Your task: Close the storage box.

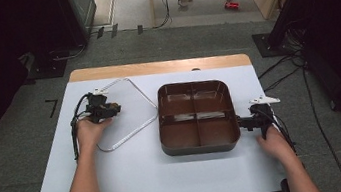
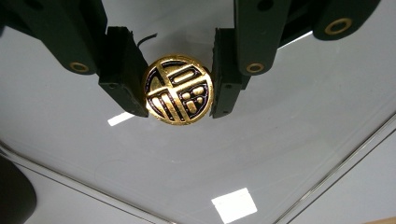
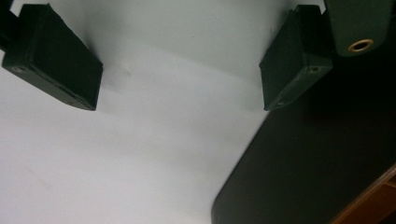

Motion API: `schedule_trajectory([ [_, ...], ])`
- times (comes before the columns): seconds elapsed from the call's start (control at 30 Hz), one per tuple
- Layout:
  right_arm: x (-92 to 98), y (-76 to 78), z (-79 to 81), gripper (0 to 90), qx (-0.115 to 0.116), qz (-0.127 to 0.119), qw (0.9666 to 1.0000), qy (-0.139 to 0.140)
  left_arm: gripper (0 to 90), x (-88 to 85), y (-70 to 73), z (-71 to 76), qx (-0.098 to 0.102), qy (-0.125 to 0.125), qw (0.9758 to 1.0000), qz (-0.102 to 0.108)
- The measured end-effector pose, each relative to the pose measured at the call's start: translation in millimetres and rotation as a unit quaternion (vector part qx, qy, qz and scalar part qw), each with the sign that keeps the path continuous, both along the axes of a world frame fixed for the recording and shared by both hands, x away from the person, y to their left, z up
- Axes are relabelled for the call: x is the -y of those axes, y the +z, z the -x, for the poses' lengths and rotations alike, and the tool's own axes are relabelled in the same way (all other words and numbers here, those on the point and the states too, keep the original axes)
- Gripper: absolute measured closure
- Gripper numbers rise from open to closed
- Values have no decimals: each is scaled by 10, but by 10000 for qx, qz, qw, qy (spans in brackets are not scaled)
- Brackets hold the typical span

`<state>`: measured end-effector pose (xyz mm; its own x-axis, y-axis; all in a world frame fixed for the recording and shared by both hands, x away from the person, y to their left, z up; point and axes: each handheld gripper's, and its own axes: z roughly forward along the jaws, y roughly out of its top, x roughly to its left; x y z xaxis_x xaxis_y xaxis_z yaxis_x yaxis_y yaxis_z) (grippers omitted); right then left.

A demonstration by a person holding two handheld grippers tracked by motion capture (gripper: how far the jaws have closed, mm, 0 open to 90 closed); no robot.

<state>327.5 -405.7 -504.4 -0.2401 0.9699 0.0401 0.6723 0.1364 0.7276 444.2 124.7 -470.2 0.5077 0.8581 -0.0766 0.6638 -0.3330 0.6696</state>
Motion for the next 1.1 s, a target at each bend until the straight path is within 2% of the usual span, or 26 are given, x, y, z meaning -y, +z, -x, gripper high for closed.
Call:
schedule_trajectory([
  [0.23,0,0,0,125,1,5,10000,5,593,-76,88,28,-48,29,9997,244],
  [0.33,-1,0,0,125,0,7,10000,3,593,-85,126,50,-82,-10,9998,197],
  [0.43,-1,0,0,125,-2,5,10000,3,593,-91,178,73,-34,-46,9999,163],
  [0.67,-1,0,0,125,-1,8,10000,4,593,-112,317,114,-41,-86,9995,304],
  [0.97,0,0,0,125,-1,7,10000,5,594,-159,507,188,76,-74,9987,506],
  [1.1,-2,1,0,125,-6,2,10000,-2,594,-159,590,224,53,-163,9979,618],
])
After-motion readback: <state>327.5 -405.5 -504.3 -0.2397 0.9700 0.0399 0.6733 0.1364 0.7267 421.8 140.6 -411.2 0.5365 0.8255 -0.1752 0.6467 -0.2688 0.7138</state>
